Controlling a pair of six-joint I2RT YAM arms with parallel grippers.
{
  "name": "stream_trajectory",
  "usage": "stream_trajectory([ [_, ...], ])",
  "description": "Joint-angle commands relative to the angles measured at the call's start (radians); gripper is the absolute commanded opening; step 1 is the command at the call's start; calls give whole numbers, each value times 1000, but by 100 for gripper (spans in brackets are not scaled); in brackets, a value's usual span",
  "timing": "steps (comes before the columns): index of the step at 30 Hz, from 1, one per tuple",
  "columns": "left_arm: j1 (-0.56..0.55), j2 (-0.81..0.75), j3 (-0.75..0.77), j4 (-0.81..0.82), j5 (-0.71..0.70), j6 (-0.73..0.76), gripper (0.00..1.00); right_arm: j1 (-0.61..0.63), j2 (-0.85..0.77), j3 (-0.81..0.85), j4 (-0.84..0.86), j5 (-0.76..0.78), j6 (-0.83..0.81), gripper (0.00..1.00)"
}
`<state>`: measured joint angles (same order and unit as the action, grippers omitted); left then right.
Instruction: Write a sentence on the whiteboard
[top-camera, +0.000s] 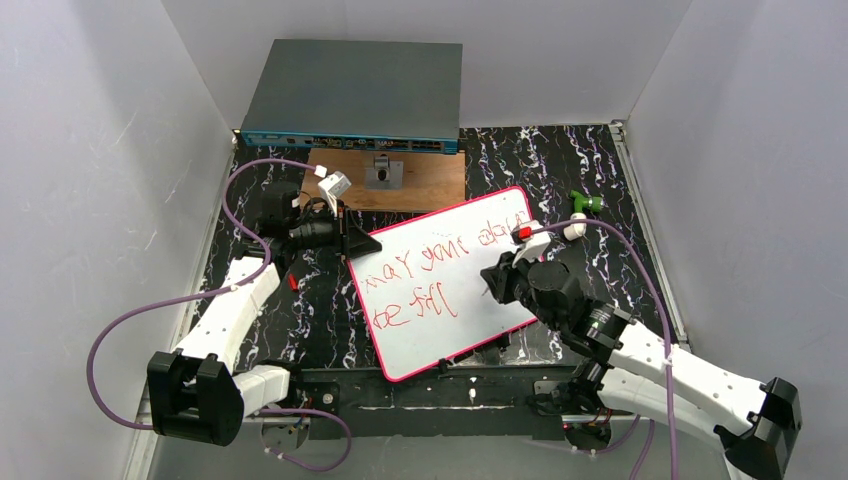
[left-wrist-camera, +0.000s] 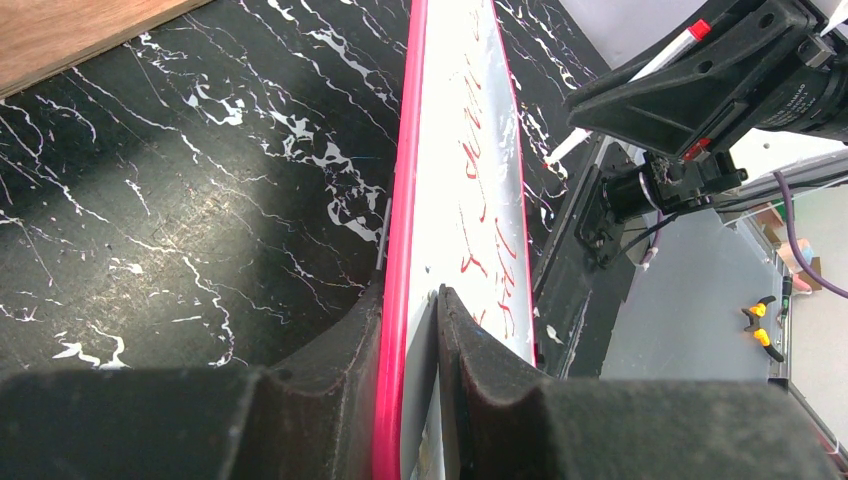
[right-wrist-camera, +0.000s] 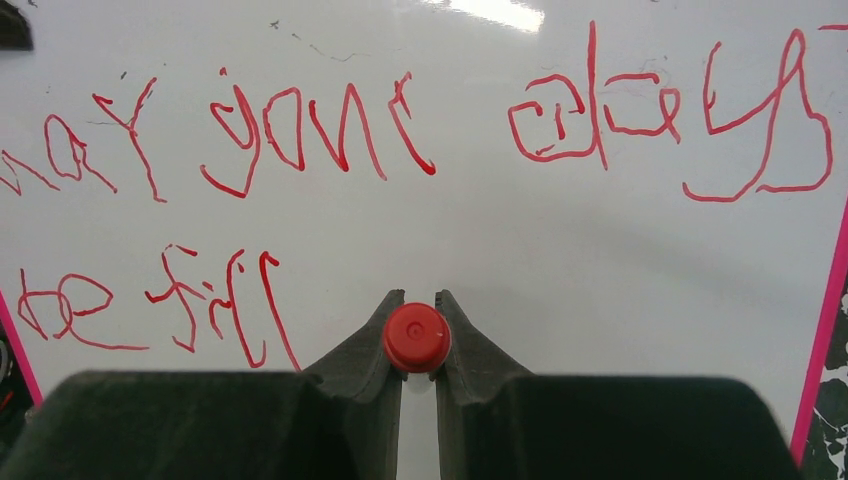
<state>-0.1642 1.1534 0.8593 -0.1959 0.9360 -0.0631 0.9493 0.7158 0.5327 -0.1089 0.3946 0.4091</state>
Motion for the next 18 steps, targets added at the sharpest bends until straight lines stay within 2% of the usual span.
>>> stream_trajectory([
  [1, -2, -8, 10, -20, -143, 133, 0, -8, 18, 28, 84, -45, -11, 1],
  [10, -3, 2, 9, -20, -144, 135, 0, -7, 52, 57, 87, -132, 57, 1],
  [18, -3, 8, 9, -20, -143, 135, 0, -6, 60, 77, 78, -146, 71, 1],
])
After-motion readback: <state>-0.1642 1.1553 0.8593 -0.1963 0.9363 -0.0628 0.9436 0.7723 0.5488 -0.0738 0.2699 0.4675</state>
